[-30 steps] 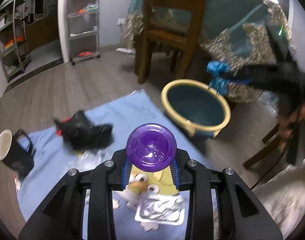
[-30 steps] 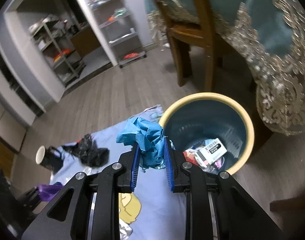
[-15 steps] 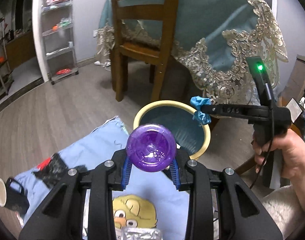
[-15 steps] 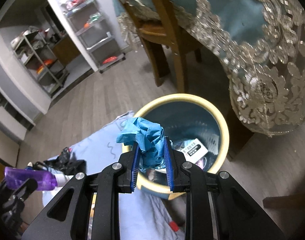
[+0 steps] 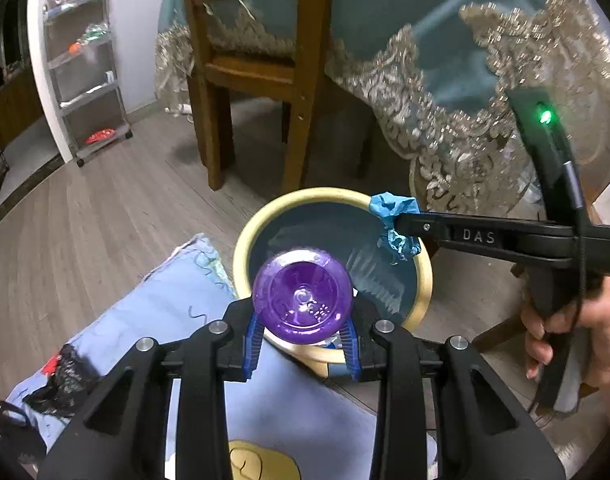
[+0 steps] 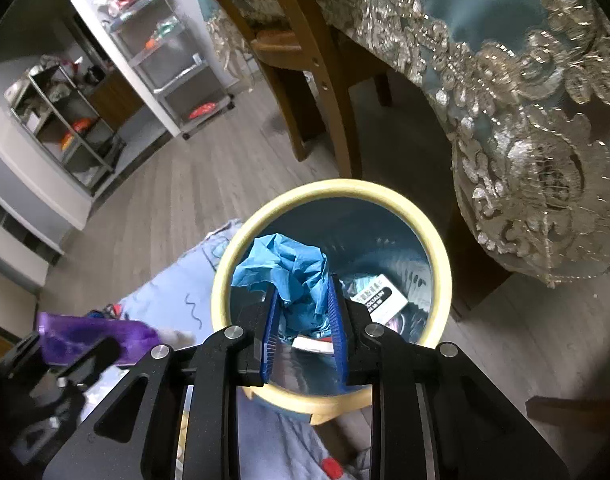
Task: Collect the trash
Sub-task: 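Carry the spray bottle and glove over the bin and open both tools, then withdraw both tools from the bin back over the table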
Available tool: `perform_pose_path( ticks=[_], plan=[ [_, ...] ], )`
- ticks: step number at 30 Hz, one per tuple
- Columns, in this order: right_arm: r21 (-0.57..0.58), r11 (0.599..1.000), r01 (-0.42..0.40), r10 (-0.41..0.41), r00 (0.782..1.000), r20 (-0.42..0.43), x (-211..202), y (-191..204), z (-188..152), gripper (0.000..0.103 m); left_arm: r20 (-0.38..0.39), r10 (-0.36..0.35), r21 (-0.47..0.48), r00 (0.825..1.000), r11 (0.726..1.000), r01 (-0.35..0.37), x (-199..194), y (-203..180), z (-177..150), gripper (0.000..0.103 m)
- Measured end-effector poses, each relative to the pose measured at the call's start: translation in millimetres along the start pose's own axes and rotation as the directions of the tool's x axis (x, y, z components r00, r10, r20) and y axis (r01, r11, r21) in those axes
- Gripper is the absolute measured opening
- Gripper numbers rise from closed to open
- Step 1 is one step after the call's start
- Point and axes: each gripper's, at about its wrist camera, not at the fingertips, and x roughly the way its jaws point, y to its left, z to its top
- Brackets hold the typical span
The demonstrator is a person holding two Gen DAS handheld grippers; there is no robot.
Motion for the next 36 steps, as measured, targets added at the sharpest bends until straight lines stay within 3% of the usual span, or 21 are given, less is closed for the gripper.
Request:
perform_pose_path(
  ticks=[6, 9, 10, 11, 12, 19, 22, 27, 29, 36],
  plan=[
    [0.034, 0.999, -0.006, 0.005, 0.999, 0.032, -0.9, -3.7, 5.8, 0.025, -0.008, 0.008, 0.049, 1.000, 0.999, -0.007, 25.2, -7.5, 8.0, 0.032],
    [0.052, 0.999, -0.009, 0.005, 0.997, 0.075, -6.6, -7.4, 9.0, 0.042, 0.022, 0.018, 0.040, 1.000, 0.999, -0.019, 26.2, -6.6, 14.8, 0.034],
    [0.058, 0.998, -0.008, 0.003, 0.996, 0.088, -8.9, -8.5, 9.5, 0.052, 0.029, 0.028, 0.027, 0.999, 0.999, -0.029, 26.1, -4.9, 15.9, 0.046],
    [0.067, 0.998, -0.010, 0.003, 0.995, 0.099, -10.9, -10.3, 10.0, 0.054, 0.040, 0.041, 0.019, 0.998, 0.999, -0.042, 24.8, -3.2, 15.9, 0.058],
    [0.073, 0.997, -0.011, 0.004, 0.995, 0.103, -11.5, -11.9, 10.6, 0.056, 0.049, 0.048, 0.014, 0.998, 0.999, -0.049, 23.5, -2.2, 15.8, 0.062],
    [0.074, 0.997, -0.016, 0.009, 0.996, 0.093, -14.4, -15.0, 11.0, 0.066, 0.043, 0.066, -0.016, 0.997, 0.998, -0.066, 9.7, 7.1, 2.0, 0.070],
    [0.036, 0.999, -0.012, 0.008, 0.994, 0.106, -22.5, -8.6, 8.4, 0.075, 0.049, 0.081, -0.015, 0.996, 0.997, -0.080, -4.9, 8.5, -5.2, 0.074],
    [-0.038, 0.999, -0.017, 0.022, 0.990, 0.136, -45.8, 10.7, -2.4, 0.080, 0.087, 0.110, -0.051, 0.990, 0.993, -0.105, -45.1, 15.4, -17.0, 0.086],
    [-0.085, 0.996, -0.009, 0.022, 0.987, 0.160, -60.5, 22.3, -8.6, 0.090, 0.102, 0.130, -0.070, 0.986, 0.990, -0.123, -66.4, 19.8, -24.9, 0.092],
    [-0.171, 0.983, -0.067, 0.104, 0.970, 0.221, -97.5, 66.1, -37.9, 0.095, 0.120, 0.208, -0.117, 0.971, 0.974, -0.195, -134.1, 39.5, -61.0, 0.097]
  ],
)
